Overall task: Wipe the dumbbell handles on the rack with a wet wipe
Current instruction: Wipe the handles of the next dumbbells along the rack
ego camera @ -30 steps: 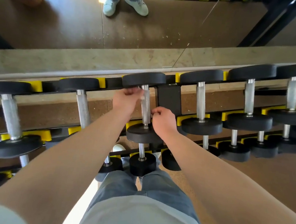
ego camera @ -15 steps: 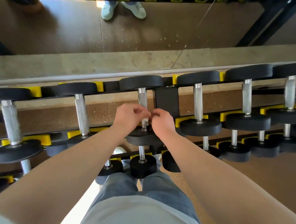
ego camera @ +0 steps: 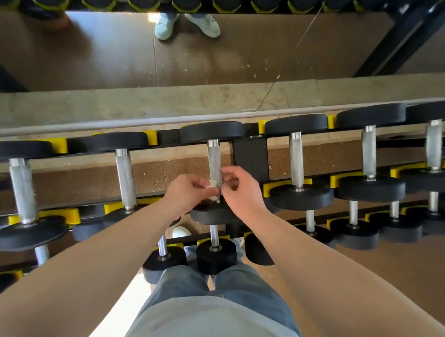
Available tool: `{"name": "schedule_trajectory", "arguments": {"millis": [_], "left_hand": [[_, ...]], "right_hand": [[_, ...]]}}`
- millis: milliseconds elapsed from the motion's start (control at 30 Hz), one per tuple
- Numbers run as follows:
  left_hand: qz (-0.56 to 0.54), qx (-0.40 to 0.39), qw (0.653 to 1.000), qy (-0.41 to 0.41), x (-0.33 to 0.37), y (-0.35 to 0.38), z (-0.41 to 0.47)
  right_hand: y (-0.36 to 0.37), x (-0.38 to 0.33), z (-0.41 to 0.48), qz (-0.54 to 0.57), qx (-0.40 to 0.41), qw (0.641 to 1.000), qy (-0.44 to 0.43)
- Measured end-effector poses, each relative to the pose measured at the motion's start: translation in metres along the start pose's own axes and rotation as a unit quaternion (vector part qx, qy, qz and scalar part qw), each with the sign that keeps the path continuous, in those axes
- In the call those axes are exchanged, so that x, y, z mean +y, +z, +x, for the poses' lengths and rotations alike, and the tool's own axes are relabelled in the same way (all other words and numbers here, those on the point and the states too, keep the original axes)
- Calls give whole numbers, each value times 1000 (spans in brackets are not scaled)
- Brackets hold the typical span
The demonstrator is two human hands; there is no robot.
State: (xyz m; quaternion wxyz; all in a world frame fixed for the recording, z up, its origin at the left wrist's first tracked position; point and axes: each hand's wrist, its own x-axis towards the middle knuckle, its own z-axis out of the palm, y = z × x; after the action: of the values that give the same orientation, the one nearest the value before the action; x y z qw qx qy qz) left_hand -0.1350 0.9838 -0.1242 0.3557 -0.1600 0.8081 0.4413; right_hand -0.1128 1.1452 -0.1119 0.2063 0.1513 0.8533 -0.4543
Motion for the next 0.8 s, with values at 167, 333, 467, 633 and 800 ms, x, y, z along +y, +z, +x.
{"name": "schedule_trajectory", "arguments": {"millis": [167,333,467,633,800], "left_hand": [[-189,0,982,5,6,-5,-2],[-349,-40,936,-8,18,-4,0],[-388,16,921,-25,29,-8,4],[-342,-53,937,-41,18,-3,9],[-256,-84,961,-54,1,2,10]], "right_hand": [[-3,2,-3,-58,-34,992,-105],[-4,-19,7,-28,17,995,-96],[-3,-40,27,46,91,994,-45],[-3,-42,36,-27,92,994,-48],[-14,-17,17,-220,-54,967,-114]]}}
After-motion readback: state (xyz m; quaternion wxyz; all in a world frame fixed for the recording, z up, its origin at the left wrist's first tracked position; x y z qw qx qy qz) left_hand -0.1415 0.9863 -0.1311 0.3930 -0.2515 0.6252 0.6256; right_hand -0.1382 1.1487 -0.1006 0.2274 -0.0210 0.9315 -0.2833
